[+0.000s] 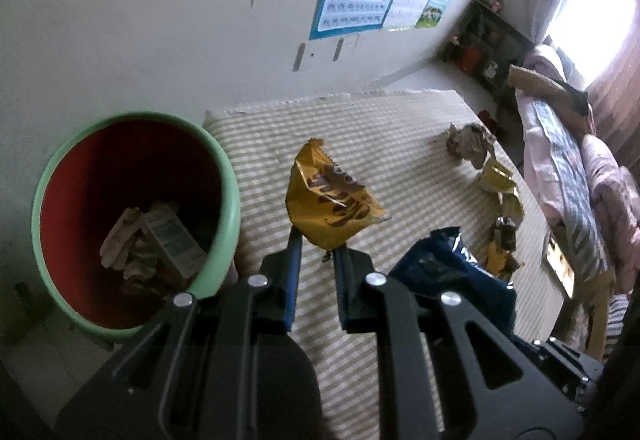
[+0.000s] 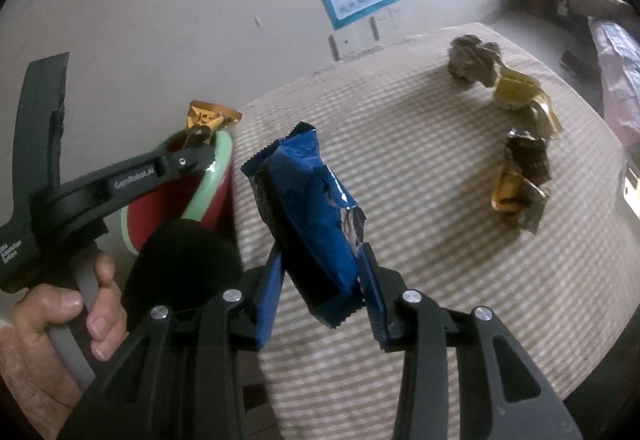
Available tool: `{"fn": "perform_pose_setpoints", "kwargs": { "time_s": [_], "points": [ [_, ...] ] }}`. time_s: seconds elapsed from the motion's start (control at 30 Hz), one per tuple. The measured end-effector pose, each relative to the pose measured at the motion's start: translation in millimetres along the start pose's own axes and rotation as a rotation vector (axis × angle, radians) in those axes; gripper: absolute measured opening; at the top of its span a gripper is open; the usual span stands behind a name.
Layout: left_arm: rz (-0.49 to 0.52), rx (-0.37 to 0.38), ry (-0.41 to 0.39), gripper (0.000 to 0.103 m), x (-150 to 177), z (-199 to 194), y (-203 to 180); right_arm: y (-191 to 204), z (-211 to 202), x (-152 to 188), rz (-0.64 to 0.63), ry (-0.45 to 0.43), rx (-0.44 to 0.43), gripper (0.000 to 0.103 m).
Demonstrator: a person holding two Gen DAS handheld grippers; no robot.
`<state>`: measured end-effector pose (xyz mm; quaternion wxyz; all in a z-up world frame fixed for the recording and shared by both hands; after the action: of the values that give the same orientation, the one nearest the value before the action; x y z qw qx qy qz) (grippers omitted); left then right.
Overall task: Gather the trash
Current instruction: 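Carry the yellow wrapper and blue bag over the red bucket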
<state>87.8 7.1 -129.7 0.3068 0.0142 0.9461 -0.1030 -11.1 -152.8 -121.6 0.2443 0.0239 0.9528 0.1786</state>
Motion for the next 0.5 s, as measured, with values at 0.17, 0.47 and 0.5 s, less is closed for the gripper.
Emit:
{"fn": "perform_pose_setpoints", "kwargs": {
  "time_s": [0.17,0.47,0.5],
  "points": [
    [-0.029,-0.012,-0.011,0.015,-2,-3,12,14,6,-6,-0.023,0.004,-0.017,0.037],
    [-0.095,-0.029,-0.027,0.015,-4,-7,42,39,15,-13,-0.072,0.013,-0.032,0.037],
    [-0.103,-0.031,-0.030,0.015,-4,-7,46,42,16,-14,-0.078,0.015,-0.032,0.037]
  ]
}}
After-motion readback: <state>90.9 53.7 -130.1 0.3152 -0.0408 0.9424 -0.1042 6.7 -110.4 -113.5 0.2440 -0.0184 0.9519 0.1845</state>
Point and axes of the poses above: each gripper's, at about its wrist camera, not at the fingertips, and z roughly the way its jaws point, y to its left, x to its underside, the point moved 4 cm from there along z, roughly the way its jaws point, and after that the axes turned 4 degrees about z, right-handed, at the moved point
